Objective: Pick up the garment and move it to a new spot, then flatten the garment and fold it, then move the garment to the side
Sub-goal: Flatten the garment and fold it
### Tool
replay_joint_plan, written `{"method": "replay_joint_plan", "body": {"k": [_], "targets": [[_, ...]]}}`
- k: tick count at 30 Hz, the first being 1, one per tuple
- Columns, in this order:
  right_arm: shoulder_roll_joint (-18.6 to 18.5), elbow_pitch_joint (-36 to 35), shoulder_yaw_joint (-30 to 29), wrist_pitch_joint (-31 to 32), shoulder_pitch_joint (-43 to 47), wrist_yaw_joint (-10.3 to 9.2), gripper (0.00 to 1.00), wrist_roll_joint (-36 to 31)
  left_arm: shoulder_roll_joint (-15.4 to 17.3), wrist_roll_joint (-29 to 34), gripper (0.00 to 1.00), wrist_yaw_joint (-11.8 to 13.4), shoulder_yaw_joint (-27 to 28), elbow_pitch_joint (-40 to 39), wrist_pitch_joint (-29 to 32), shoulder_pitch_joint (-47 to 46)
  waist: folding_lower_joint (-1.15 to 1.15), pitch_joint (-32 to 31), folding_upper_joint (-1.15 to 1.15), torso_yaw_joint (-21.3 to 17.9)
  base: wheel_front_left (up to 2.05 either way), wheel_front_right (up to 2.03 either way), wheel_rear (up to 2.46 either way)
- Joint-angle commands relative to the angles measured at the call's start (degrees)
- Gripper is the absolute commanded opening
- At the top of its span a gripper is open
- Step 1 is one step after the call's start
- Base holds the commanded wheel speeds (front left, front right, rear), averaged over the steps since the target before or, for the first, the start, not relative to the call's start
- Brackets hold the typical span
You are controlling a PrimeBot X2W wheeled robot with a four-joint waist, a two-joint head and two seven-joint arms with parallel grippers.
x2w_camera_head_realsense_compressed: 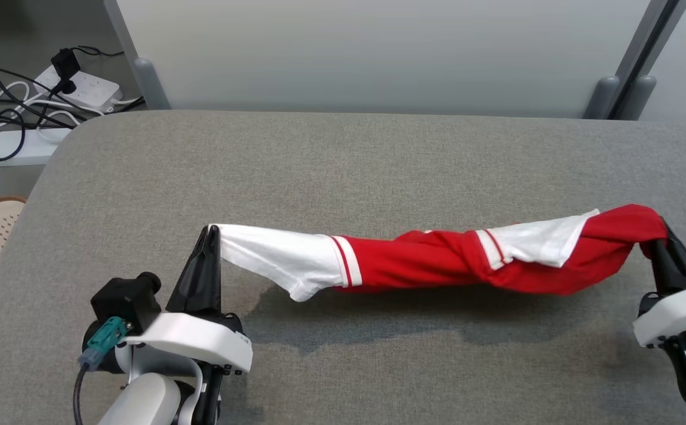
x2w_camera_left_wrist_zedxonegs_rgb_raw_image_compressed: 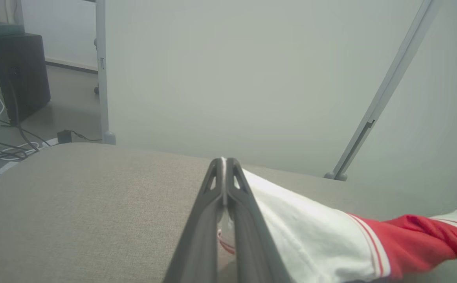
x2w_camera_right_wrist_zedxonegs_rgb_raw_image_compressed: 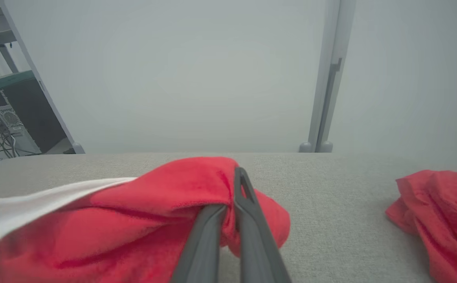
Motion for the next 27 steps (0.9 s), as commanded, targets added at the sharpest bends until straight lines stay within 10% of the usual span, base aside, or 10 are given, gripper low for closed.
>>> {"method": "replay_joint_plan", "body": {"k": [1,7,11,16,17,27], "targets": [[-1.22,-2.63,-0.13,-0.79,1.22,0.23,0.00,-1.16,1.63,0.71,0.00,0.73,2.60,-2.66,0.03,-1.01,0.00,-0.37,0.00,-0.18,0.00,0.00,0.00],[0.19,-9.05,-4.55,5.22,3.73,0.23,0.00,-4.04,3.65,0.81,0.00,2.57,2.73,-9.74,2.99,0.79,0.00,-1.00,0.00,-0.55,0.00,0.00,0.00],[4.58,-3.56,-4.90,15.69,-2.68,0.23,0.00,-3.74,3.62,0.88,0.00,2.03,0.82,-9.63,5.04,0.37,0.00,-0.28,0.00,-0.30,0.00,0.00,0.00],[6.77,6.17,-9.57,11.64,-12.37,0.23,0.00,-6.68,2.68,1.16,0.00,1.12,-0.53,-8.51,5.10,-1.41,0.00,0.91,0.00,0.75,0.00,0.00,0.00],[6.92,8.55,-11.19,9.71,-14.00,0.23,1.00,-8.19,2.50,1.18,0.00,0.90,-0.74,-8.23,5.03,-1.77,0.00,1.12,0.00,1.00,0.00,0.00,0.00],[10.25,15.79,-8.40,0.33,-14.38,0.23,1.00,-13.42,1.42,0.92,0.00,-0.32,-1.46,-6.36,3.49,-2.91,0.00,1.91,0.00,1.05,0.00,0.00,0.00]]}}
